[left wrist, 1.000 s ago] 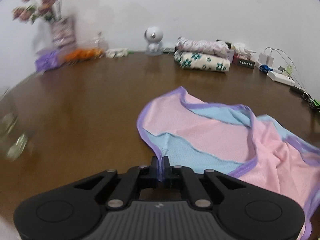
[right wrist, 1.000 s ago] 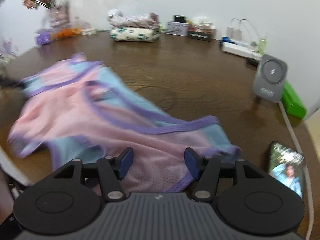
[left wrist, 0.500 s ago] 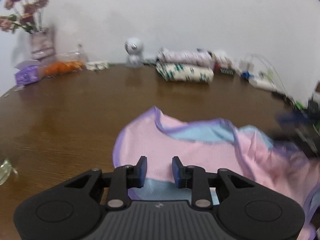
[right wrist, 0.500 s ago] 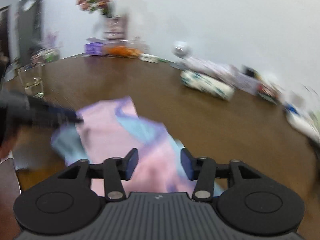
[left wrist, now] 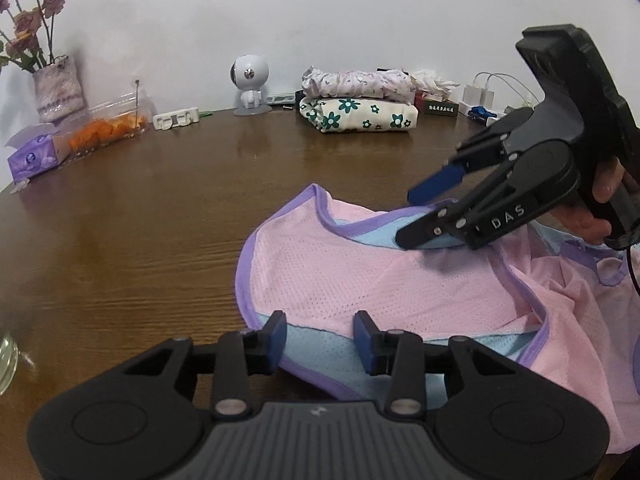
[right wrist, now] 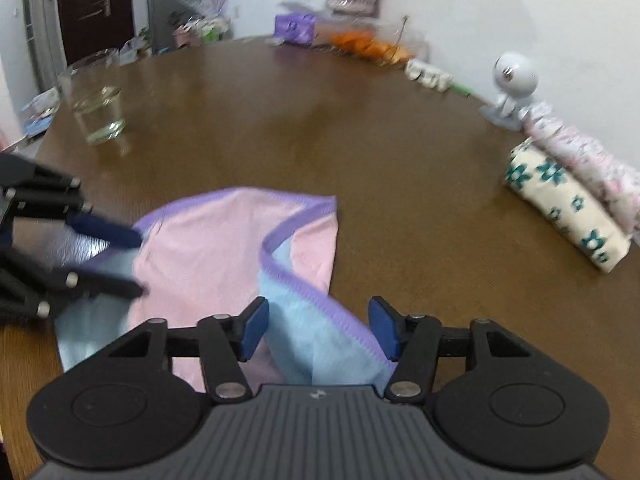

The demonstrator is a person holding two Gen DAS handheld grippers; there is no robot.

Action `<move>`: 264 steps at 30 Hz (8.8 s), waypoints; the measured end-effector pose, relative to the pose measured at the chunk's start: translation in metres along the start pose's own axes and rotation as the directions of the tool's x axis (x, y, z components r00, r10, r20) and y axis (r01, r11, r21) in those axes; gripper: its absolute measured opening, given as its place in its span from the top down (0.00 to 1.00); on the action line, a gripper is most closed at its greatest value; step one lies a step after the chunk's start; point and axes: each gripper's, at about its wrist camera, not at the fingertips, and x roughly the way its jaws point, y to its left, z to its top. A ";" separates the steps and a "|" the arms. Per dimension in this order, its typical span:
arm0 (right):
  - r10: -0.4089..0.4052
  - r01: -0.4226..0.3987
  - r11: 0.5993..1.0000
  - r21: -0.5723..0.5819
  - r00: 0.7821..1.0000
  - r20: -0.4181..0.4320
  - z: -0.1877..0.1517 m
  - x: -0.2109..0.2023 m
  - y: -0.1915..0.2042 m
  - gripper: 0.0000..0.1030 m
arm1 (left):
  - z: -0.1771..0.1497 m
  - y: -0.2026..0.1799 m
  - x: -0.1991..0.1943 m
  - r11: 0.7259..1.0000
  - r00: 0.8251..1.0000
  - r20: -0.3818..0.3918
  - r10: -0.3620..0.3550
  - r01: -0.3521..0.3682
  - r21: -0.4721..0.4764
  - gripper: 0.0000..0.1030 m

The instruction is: Fold clothes

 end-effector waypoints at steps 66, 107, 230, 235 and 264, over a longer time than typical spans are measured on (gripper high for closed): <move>-0.312 0.261 0.871 0.416 0.948 0.058 -0.139 -0.127 0.029 0.63 | -0.027 -0.055 -0.034 0.895 0.892 -0.078 -0.446 0.447 -0.009 0.73; -0.305 0.258 0.748 0.611 0.952 -0.028 -0.019 -0.019 -0.072 0.94 | -0.035 -0.024 -0.031 0.865 0.867 -0.055 -0.496 0.487 -0.116 0.85; -0.255 -0.089 0.398 0.913 0.945 0.203 -0.183 -0.130 -0.131 0.63 | 0.101 -0.038 0.113 0.899 0.958 -0.020 -0.286 0.261 -0.352 0.72; -0.247 -0.048 0.473 0.880 0.951 0.185 -0.165 -0.099 -0.124 0.98 | 0.105 -0.047 0.121 0.918 0.964 -0.037 -0.263 0.238 -0.317 0.88; -0.153 0.032 0.905 0.424 0.955 0.255 -0.248 -0.188 0.083 0.97 | -0.059 -0.072 -0.060 0.844 0.861 -0.075 -0.504 0.509 0.171 0.97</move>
